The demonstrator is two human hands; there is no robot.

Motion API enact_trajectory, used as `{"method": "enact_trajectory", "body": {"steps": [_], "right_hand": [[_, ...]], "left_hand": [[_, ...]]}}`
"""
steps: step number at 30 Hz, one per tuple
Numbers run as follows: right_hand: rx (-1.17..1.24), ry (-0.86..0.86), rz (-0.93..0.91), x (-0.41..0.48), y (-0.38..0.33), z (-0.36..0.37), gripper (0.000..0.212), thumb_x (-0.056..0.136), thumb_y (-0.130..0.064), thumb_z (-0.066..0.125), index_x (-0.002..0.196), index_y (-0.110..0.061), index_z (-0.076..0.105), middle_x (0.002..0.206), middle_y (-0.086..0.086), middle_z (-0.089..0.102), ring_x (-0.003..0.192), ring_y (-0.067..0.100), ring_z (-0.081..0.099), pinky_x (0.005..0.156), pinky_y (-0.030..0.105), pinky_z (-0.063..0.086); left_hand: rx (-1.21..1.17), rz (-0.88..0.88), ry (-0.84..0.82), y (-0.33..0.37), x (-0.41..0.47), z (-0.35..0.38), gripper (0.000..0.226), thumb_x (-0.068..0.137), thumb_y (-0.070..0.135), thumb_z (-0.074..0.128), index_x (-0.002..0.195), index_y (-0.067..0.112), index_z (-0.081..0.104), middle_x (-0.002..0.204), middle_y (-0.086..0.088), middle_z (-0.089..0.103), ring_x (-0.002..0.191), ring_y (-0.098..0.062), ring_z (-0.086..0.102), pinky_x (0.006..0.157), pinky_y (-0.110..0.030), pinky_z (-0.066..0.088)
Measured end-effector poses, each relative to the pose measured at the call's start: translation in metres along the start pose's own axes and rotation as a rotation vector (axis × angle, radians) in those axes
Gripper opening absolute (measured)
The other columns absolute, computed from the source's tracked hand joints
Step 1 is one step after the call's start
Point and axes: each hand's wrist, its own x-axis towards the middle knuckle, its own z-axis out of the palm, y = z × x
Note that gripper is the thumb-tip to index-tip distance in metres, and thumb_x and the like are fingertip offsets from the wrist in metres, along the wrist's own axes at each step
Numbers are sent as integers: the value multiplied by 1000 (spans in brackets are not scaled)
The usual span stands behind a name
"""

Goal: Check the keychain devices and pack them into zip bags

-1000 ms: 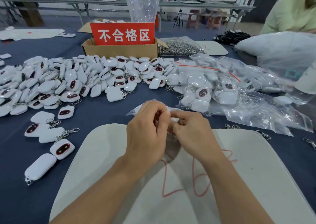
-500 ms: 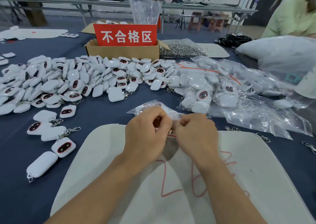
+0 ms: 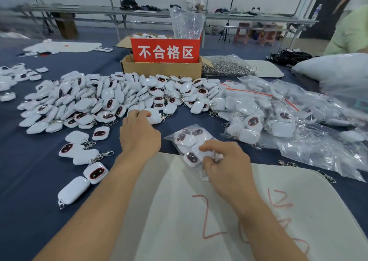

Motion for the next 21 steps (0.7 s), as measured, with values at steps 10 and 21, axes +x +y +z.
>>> {"method": "enact_trajectory", "body": {"steps": [10,21], "right_hand": [[43,46,59,4,2,0,26,86,-17,70,86,-42,77,102,-11,68,95,-4,60,77,1,40],[718,41,215,2,-17,-19,23,89,-42,68,102,-27,79,87,6,78,66,22,72,60,31,57]], "left_hand": [[191,95,-86,-5,48,25,40,103,27,55,142,22,56,141,-12,48,122,-36,54,90,-42,41],[-1009,313,-424,50,-44,-17,36,57,-5,77,60,31,76,91,12,74,91,-8,70,78,-26,54]]}}
